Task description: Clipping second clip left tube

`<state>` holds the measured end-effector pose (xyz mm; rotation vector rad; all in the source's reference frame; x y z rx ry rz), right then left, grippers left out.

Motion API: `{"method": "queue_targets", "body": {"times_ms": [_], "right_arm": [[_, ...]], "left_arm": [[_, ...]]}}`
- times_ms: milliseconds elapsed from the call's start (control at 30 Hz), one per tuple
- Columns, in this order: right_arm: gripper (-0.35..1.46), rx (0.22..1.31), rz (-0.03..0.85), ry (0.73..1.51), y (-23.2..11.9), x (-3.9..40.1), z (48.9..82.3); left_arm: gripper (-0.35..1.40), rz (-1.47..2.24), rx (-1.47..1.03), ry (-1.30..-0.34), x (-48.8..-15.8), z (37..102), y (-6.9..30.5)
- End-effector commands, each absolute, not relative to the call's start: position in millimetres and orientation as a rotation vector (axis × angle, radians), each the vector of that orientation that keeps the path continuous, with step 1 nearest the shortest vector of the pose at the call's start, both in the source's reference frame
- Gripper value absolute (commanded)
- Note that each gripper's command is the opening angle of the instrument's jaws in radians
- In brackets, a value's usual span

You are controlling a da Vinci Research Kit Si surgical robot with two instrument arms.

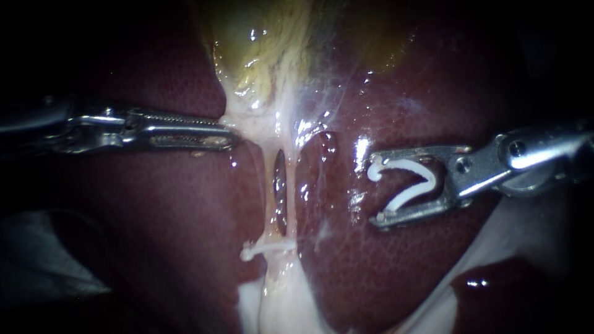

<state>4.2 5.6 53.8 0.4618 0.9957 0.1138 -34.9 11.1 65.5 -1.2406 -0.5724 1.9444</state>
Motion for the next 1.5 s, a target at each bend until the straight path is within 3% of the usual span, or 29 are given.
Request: {"method": "queue_targets", "body": {"times_ms": [33, 500, 733, 1500], "right_arm": [[0.49, 0.462, 0.113, 0.996, 5.5, 4.2, 53.8], [0.49, 0.462, 0.113, 0.996, 5.5, 4.1, 53.7], [0.49, 0.459, 0.108, 0.997, 5.4, 4.3, 53.5], [0.5, 0.645, 0.349, 0.992, 2.8, 11.6, 55.2]], "left_arm": [[-0.35, 1.944, -1.241, -0.575, -34.8, 65.2, 11.2], [-0.35, 1.917, -1.299, -0.517, -31.1, 57.0, 13.9], [-0.35, 1.917, -1.298, -0.516, -30.9, 56.8, 13.7], [-0.35, 1.917, -1.298, -0.512, -31.1, 57.0, 13.5]]}}
